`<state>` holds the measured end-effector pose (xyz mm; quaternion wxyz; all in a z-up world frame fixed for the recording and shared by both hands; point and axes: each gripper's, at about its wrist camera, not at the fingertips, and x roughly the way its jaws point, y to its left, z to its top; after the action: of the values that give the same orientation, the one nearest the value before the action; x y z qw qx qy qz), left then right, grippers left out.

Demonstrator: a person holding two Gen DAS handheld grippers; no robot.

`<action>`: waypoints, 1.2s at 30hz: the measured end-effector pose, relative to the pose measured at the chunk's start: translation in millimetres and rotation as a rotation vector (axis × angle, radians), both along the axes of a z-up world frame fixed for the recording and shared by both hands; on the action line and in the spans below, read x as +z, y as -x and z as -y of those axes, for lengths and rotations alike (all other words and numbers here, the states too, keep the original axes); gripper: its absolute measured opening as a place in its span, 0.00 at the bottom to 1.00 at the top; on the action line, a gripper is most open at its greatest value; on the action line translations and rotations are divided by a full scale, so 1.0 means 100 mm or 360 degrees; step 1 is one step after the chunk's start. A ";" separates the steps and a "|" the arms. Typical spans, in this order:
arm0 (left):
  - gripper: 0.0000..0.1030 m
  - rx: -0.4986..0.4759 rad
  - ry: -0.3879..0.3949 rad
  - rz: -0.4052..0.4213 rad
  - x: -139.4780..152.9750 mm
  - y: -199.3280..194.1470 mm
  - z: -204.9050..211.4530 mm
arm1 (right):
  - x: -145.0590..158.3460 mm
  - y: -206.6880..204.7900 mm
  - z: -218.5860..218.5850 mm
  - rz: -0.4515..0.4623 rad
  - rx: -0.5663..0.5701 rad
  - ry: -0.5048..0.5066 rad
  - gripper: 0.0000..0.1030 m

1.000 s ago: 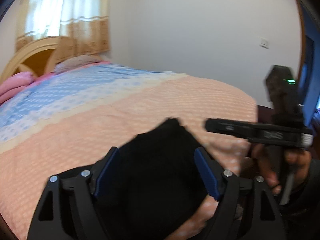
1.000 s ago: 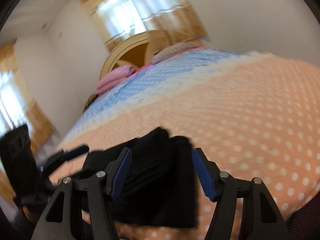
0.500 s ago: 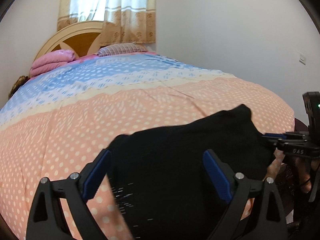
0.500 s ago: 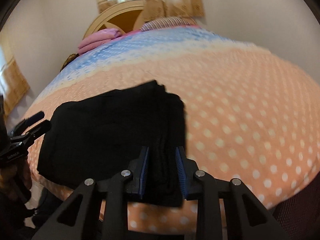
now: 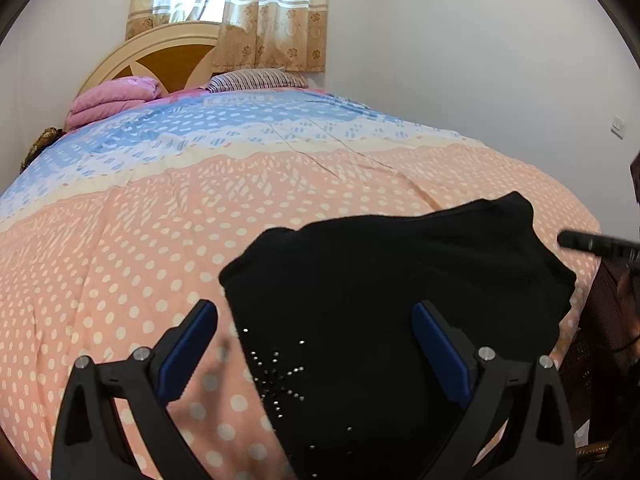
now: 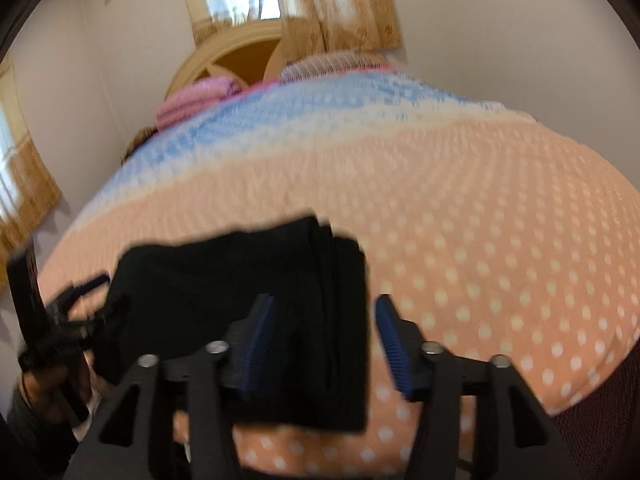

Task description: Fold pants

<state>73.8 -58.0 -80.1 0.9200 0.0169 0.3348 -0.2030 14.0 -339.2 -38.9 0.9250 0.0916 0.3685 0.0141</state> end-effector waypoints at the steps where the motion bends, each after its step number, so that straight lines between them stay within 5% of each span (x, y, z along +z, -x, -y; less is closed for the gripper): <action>1: 0.97 0.0007 0.0004 0.0006 0.01 0.00 -0.02 | 0.02 -0.05 0.00 0.0023 -0.0023 -0.0012 0.64; 9: 1.00 0.0069 0.0024 -0.0040 -0.09 -0.13 -0.18 | -0.38 -0.39 0.11 -0.0159 -0.0070 -0.0161 0.64; 12: 1.00 0.0061 0.0052 -0.0103 -0.18 -0.20 -0.16 | -0.45 -0.33 0.19 -0.0137 -0.0033 -0.0225 0.63; 16: 1.00 0.0061 0.0061 -0.0185 -0.22 -0.29 -0.12 | -0.49 -0.30 0.26 -0.0162 0.0035 -0.0353 0.43; 29: 1.00 0.0020 0.0059 -0.0215 -0.24 -0.32 -0.09 | -0.61 -0.27 0.34 -0.0122 0.0048 -0.0508 0.41; 36: 0.76 -0.0060 0.0114 -0.0203 -0.21 -0.29 -0.06 | -0.54 -0.23 0.26 -0.0073 0.0063 -0.0467 0.31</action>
<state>102.7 -52.1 -100.9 0.8928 -0.0226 0.3849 -0.2329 37.1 -365.1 -92.5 0.8926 0.2189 0.3851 0.0841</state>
